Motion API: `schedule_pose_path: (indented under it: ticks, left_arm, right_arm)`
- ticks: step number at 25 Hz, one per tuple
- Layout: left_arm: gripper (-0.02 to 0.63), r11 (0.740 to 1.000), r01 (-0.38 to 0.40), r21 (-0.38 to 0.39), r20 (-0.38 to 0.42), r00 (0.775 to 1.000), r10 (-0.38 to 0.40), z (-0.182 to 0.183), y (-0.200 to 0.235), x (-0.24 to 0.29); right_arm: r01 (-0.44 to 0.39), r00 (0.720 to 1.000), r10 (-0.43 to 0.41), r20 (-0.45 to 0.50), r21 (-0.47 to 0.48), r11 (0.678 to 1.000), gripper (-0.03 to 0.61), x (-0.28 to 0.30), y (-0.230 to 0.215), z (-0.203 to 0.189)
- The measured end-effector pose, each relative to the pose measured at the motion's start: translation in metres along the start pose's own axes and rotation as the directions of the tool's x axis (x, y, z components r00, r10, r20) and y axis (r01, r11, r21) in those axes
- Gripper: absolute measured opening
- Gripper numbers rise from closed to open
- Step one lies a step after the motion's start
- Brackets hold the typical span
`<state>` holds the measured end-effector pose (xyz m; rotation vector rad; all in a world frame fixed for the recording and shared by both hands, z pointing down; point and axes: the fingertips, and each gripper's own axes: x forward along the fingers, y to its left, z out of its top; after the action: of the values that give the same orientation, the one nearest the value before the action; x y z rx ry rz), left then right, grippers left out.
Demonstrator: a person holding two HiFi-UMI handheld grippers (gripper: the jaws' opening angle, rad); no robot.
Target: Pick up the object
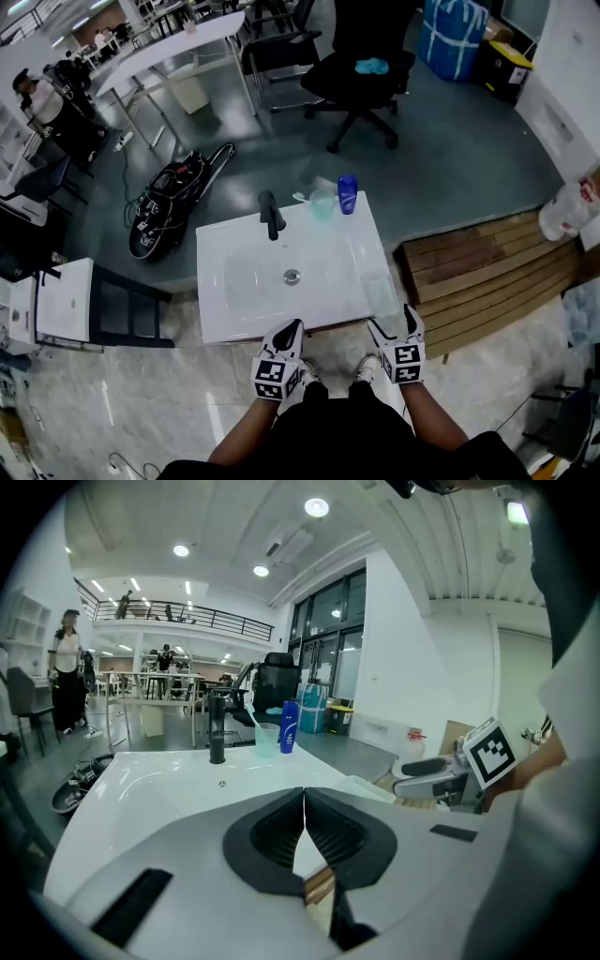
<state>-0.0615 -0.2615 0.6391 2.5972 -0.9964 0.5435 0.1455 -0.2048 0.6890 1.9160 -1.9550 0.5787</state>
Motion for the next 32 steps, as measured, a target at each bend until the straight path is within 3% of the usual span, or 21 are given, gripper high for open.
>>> schedule_pose_path:
  ticks: [11, 32]
  left_arm:
    - [0.021, 0.999, -0.029, -0.021, -0.044, 0.999, 0.028, -0.016, 0.004, -0.001]
    - [0.021, 0.999, -0.038, -0.028, -0.054, 0.998, 0.036, -0.020, -0.002, -0.005]
  right_arm:
    - [0.057, 0.994, -0.053, -0.093, 0.042, 0.997, 0.433, 0.048, -0.016, -0.048]
    - [0.055, 0.994, -0.052, -0.098, 0.029, 0.998, 0.411, 0.064, -0.024, -0.055]
